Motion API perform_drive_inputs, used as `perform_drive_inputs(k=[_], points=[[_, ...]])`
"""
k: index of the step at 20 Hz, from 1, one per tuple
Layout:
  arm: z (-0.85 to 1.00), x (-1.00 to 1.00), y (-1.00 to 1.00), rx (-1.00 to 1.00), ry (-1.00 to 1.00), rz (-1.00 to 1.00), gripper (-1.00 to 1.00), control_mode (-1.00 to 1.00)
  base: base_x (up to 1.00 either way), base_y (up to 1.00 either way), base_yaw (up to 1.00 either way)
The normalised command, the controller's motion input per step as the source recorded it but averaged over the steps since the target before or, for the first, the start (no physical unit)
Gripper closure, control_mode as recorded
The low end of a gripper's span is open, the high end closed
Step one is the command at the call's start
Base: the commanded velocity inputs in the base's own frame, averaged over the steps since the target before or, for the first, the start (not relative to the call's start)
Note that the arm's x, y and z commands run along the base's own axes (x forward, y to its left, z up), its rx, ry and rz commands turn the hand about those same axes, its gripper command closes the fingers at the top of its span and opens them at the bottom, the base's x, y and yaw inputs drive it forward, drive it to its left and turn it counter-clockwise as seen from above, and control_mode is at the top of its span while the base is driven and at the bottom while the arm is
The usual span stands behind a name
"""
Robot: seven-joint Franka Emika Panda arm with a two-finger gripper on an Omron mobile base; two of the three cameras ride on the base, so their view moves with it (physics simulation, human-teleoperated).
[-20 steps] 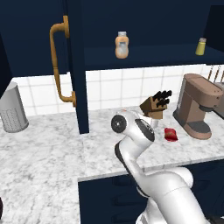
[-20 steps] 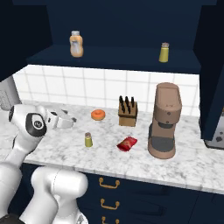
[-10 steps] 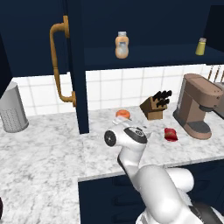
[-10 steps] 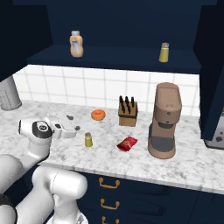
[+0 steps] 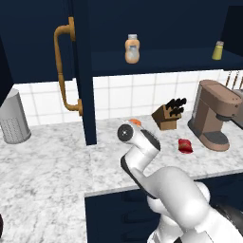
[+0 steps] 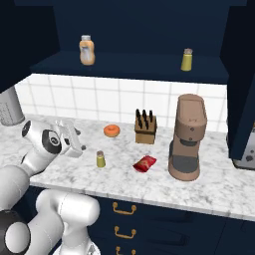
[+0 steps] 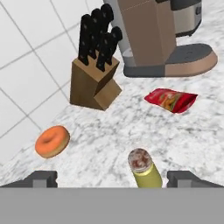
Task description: Put the shaker and condiment bottle from the counter next to their counterparts in the cabinet.
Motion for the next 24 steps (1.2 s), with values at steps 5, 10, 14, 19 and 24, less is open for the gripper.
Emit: perform_drive_inputs(k=[5, 10, 14, 19, 24], points=[[-0.20, 0.00, 0.00, -0.01, 0.00, -0.01, -1.00, -1.00, 0.00, 0.00, 0.00], [-0.64, 0.00, -0.11, -0.20, 0.12, -0.04, -1.00, -1.00, 0.00, 0.00, 0.00], [-0.07, 0.00, -0.06, 0.00, 0.01, -0.01, -1.00, -1.00, 0.00, 0.00, 0.00], [-0.24, 0.00, -0.42, 0.02, 0.06, -0.07, -1.00, -1.00, 0.00, 0.00, 0.00], [-0.02, 0.01, -0.14, 0.06, 0.00, 0.00, -1.00, -1.00, 0.00, 0.00, 0.00]])
